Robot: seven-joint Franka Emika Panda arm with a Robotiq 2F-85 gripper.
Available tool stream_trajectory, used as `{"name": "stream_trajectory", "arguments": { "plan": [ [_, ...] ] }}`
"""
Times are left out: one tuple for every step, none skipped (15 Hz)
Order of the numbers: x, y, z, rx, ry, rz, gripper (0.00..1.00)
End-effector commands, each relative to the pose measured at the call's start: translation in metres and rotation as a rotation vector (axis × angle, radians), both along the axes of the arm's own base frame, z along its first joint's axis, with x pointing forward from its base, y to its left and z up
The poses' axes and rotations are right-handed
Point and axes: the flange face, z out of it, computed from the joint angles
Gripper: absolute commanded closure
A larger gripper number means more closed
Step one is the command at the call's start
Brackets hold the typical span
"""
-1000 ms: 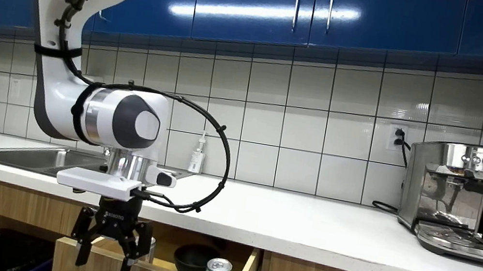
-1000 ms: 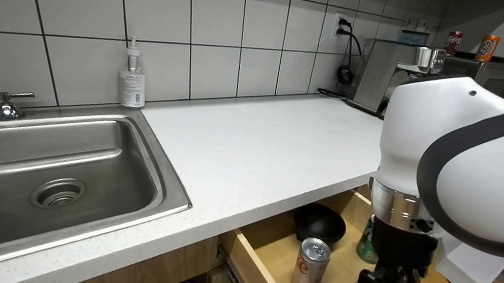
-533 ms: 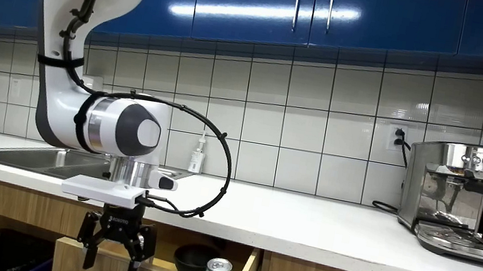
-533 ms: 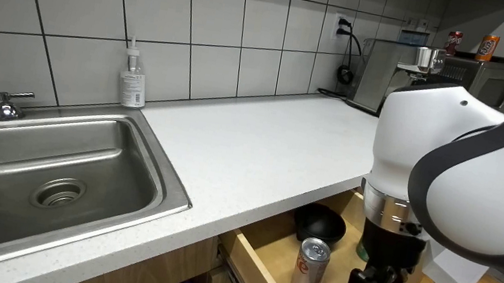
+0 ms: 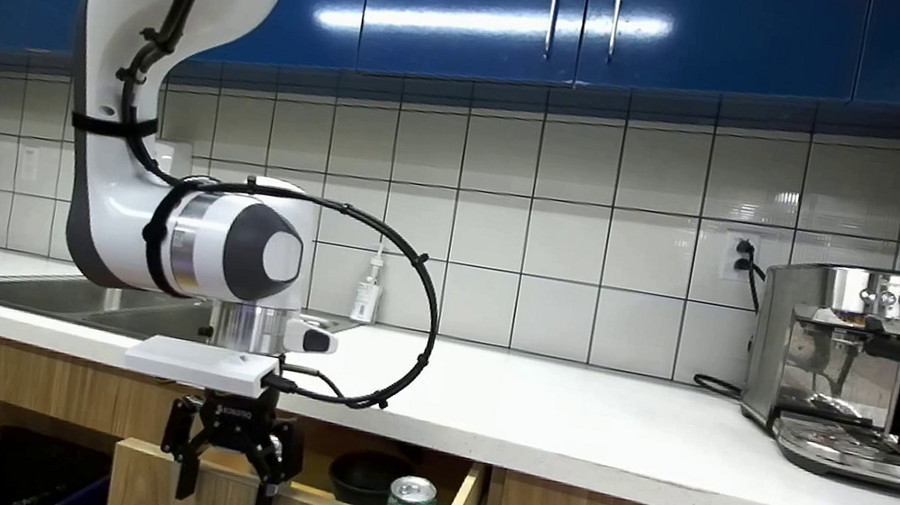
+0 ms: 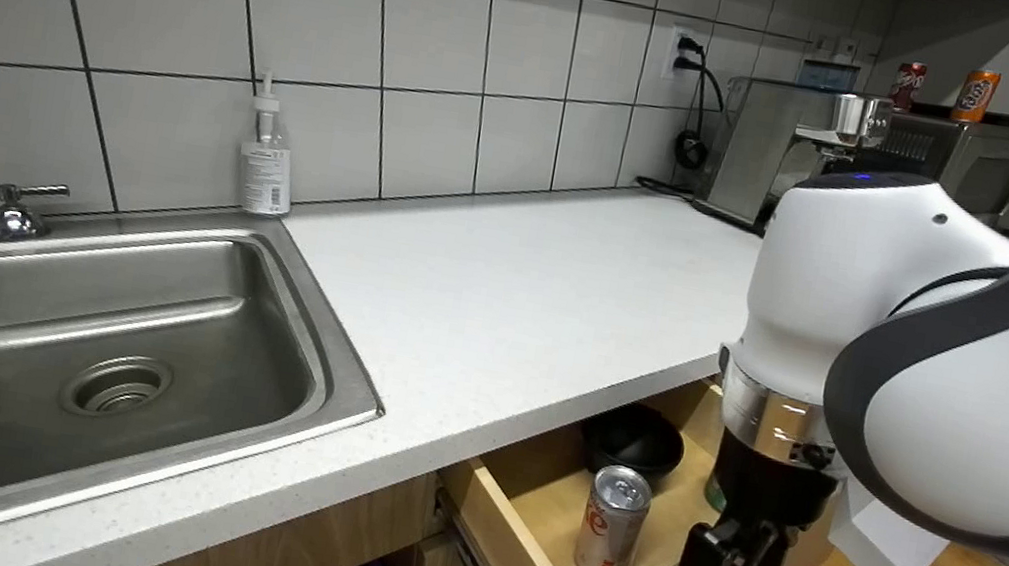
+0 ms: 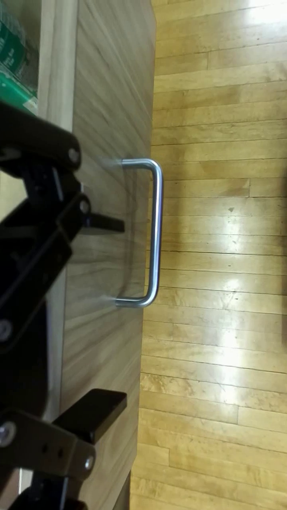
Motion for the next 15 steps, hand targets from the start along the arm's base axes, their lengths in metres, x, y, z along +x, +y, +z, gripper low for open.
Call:
{"name": "stream_trajectory", "arguments": {
  "plan": [
    [0.009,-0.001,0.004,-0.010,-0.064,-0.023,0.00],
    [0.010,-0.001,0.005,-0.008,-0.076,-0.027,0.00],
    [0.012,-0.001,0.005,-0.007,-0.087,-0.030,0.00],
    [0.013,-0.002,0.005,-0.001,-0.100,-0.040,0.00],
    [0.014,-0.002,0.005,0.002,-0.112,-0.045,0.00],
    [0.016,-0.002,0.005,0.005,-0.122,-0.047,0.00],
    [0.017,-0.002,0.005,0.004,-0.130,-0.050,0.00],
    [0.019,-0.002,0.006,0.009,-0.140,-0.048,0.00],
    [0.020,-0.002,0.006,0.006,-0.148,-0.049,0.00],
    [0.021,-0.003,0.007,0.006,-0.155,-0.049,0.00],
    [0.022,-0.004,0.007,0.007,-0.162,-0.050,0.00],
    [0.024,-0.005,0.008,0.007,-0.168,-0.051,0.00],
    [0.026,-0.006,0.008,0.007,-0.174,-0.053,0.00],
    [0.028,-0.007,0.009,0.007,-0.178,-0.053,0.00],
    [0.030,-0.008,0.009,0.007,-0.183,-0.053,0.00]
  ]
}}
